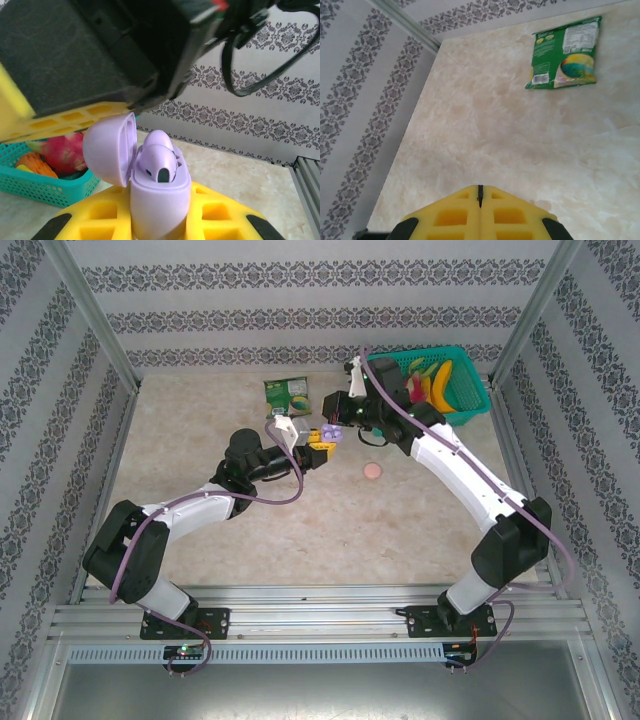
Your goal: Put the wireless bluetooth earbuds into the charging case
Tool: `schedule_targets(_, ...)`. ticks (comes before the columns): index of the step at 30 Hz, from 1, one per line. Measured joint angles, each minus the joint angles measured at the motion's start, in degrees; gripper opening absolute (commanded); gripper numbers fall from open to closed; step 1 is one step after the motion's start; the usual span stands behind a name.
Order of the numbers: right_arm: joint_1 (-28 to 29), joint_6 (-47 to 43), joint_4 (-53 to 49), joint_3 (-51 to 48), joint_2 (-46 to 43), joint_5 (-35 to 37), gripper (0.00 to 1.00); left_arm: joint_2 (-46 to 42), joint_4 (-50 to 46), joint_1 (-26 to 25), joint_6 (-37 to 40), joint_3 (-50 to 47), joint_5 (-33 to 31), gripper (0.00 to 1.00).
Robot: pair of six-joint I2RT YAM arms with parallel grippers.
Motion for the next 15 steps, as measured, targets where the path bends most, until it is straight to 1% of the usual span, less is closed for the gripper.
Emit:
schedule_targets(7, 0.7, 0.1, 1.5, -9.1, -8.6, 0.7, 0.03, 0.2, -1.7, -0.3, 0.2, 0.0, -1.0, 0.00)
schedule_targets(11, 0.1, 1.4, 2.3, -12.6, -12.1, 1.9, 0.08, 0.5, -1.8, -0.4, 0.1, 0.0, -2.1, 0.00)
schedule_targets(15, -3.0, 3.5, 3.1, -16.7, -15.1, 4.0, 0.12, 2.0, -3.2, -0.4, -1.5, 1.0, -3.6, 0.00)
